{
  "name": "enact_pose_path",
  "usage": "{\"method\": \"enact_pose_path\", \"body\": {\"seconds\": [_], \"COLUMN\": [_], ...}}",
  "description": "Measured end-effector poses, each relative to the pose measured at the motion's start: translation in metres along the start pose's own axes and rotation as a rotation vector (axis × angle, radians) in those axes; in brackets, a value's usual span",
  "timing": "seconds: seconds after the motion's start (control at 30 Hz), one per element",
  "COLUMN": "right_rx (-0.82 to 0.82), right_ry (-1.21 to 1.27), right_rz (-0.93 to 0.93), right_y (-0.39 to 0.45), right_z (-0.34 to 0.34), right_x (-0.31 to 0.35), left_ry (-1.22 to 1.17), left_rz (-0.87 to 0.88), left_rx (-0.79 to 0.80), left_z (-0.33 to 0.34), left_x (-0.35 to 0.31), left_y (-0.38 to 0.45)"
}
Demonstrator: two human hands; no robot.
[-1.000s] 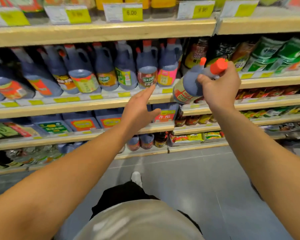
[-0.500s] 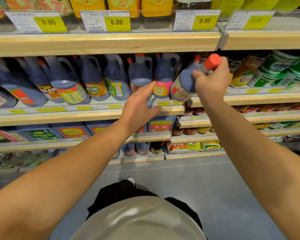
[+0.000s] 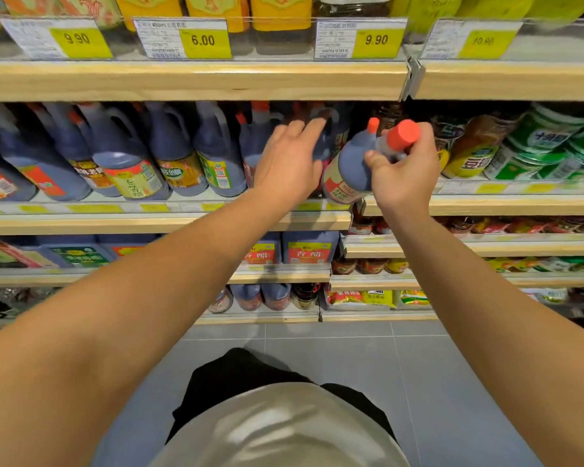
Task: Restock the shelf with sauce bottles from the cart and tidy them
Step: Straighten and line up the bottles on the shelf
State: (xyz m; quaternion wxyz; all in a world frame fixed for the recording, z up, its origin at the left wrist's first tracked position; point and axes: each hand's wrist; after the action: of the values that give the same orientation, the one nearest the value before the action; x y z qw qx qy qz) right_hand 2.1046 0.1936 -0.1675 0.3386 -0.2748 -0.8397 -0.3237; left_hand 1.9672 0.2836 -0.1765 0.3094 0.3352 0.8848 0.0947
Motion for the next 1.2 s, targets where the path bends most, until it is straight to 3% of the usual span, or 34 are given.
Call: {"method": "enact_pose_path", "body": {"seconds": [0.17, 0.3, 0.47, 0.67, 0.87, 1.2], "right_rx": [-0.017, -0.042, -0.063, -0.103, -0.119, -0.125], "right_ry": [0.017, 0.047, 0.071, 0.083, 0.072, 0.176], "right_rz": [-0.060, -0.084, -0.112, -0.115, -0.119, -0.158], "right_y": [-0.001, -0.004, -0.012, -0.014, -0.010, -0.023], "right_z": [0.000, -0.002, -0.003, -0.008, -0.004, -0.005], "right_x": [-0.008, -0.015, -0.017, -0.019, -0.017, -0.025], "left_ry": [0.230, 0.189, 0.173, 0.134, 0.038, -0.076], "left_rz": [-0.136, -0.226, -0.112, -0.147, -0.279, -0.134], "left_rx": [0.100, 0.064, -0.005, -0.030, 0.131, -0.190], "left_z": [0.013, 0.016, 0.021, 0.025, 0.013, 0.011], "left_x": [-0.016, -0.010, -0.005, 0.011, 0.001, 0.005], "left_y": [0.034, 0.042, 0.028, 0.029, 0.063, 0.037]}}
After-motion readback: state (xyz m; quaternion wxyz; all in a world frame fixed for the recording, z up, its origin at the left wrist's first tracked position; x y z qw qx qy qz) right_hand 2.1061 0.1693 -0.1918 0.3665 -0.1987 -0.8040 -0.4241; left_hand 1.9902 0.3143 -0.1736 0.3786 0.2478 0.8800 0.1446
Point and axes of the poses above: each hand's wrist, its own y-axis towards the middle knuckle, its own z-axis out of the palm, x = y × z, and after that the axes turned 12 degrees about -y, right-handed
